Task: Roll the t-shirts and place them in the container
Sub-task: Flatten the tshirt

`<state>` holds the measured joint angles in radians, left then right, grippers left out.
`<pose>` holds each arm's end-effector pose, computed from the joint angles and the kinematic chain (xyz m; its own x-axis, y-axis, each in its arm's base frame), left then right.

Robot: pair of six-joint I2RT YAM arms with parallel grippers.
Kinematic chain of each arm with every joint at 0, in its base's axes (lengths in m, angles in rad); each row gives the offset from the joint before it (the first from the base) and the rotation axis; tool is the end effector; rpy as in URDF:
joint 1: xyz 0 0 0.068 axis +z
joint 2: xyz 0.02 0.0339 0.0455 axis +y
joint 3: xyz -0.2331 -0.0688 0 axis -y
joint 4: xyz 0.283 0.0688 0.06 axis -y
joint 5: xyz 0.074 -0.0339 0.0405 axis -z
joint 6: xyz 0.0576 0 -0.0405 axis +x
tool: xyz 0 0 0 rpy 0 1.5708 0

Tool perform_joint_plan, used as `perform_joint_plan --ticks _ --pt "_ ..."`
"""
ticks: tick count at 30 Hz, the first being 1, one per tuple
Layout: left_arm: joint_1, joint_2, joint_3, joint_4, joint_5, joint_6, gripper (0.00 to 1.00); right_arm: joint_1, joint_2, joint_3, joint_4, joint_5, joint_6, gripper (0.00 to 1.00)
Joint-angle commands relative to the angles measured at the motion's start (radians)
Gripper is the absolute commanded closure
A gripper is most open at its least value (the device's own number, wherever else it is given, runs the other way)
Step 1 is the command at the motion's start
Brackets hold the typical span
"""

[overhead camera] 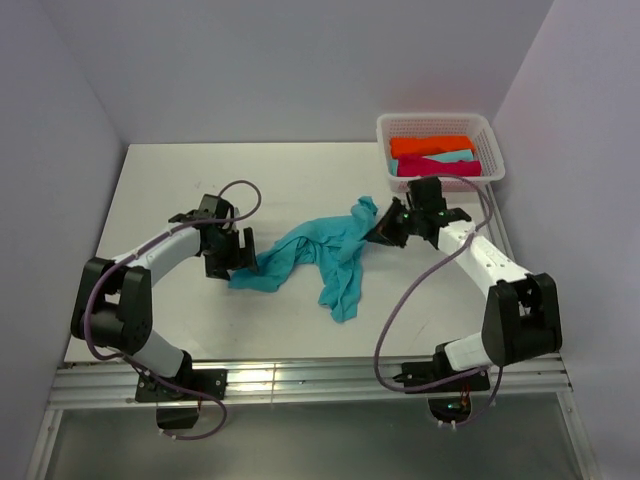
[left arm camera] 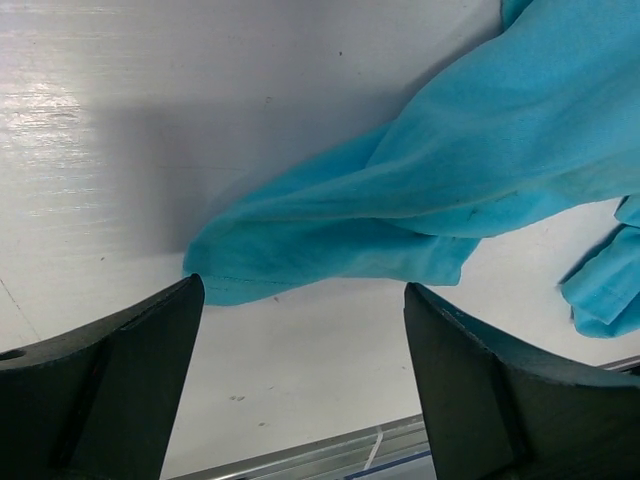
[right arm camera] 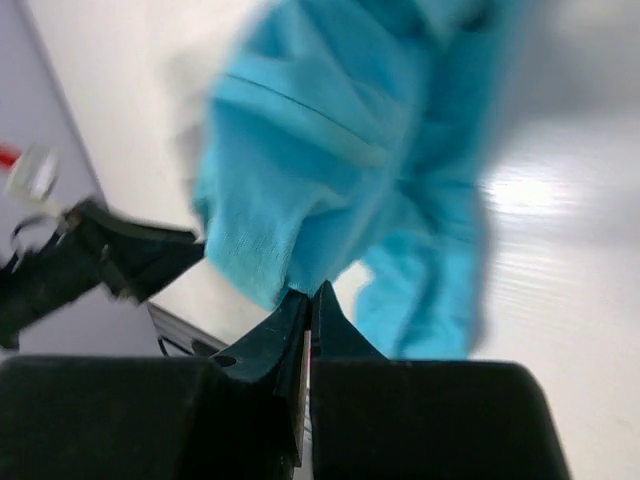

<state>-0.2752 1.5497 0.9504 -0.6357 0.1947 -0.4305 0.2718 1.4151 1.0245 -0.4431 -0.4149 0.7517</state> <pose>0.3103 -0.0992 0.1132 -0.9626 -0.1536 -0.2232 -0.0812 0.9494 -0.3035 0.3343 0.1173 0.1977 -0.8670 0.4071 -0.2872 0.1169 0.7266 0.6770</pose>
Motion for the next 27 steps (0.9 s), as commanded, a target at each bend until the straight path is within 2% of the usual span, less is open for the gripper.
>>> perform_joint_plan --ticks 1,3,5,7,13,16,22,27 --pt "0.001 0.004 0.045 0.025 0.038 0.006 0.14 -0.101 0.030 -0.165 0.095 -0.143 0.080 0.92" --pt "0.001 0.016 0.065 0.015 0.026 0.003 0.14 -0.143 0.038 -0.202 0.058 -0.122 0.042 0.82" --pt "0.001 0.027 0.099 -0.010 0.019 -0.005 0.14 -0.164 0.036 -0.210 -0.005 -0.079 0.011 0.76" --pt "0.001 0.029 0.114 -0.030 0.026 -0.011 0.15 -0.201 0.010 -0.225 -0.086 0.000 -0.023 0.63" --pt "-0.001 0.018 0.110 -0.030 0.012 -0.027 0.15 -0.237 -0.113 -0.155 -0.201 0.155 -0.167 0.49" --pt "-0.002 0.013 0.088 -0.012 0.015 -0.033 0.15 -0.229 -0.093 -0.089 -0.227 0.168 -0.242 0.49" --pt "-0.004 0.032 0.079 -0.013 -0.003 -0.024 0.15 -0.146 0.062 0.058 -0.220 0.214 -0.339 0.46" --pt "-0.004 0.050 0.109 -0.035 -0.020 -0.016 0.15 -0.053 0.209 0.172 -0.198 0.240 -0.426 0.51"
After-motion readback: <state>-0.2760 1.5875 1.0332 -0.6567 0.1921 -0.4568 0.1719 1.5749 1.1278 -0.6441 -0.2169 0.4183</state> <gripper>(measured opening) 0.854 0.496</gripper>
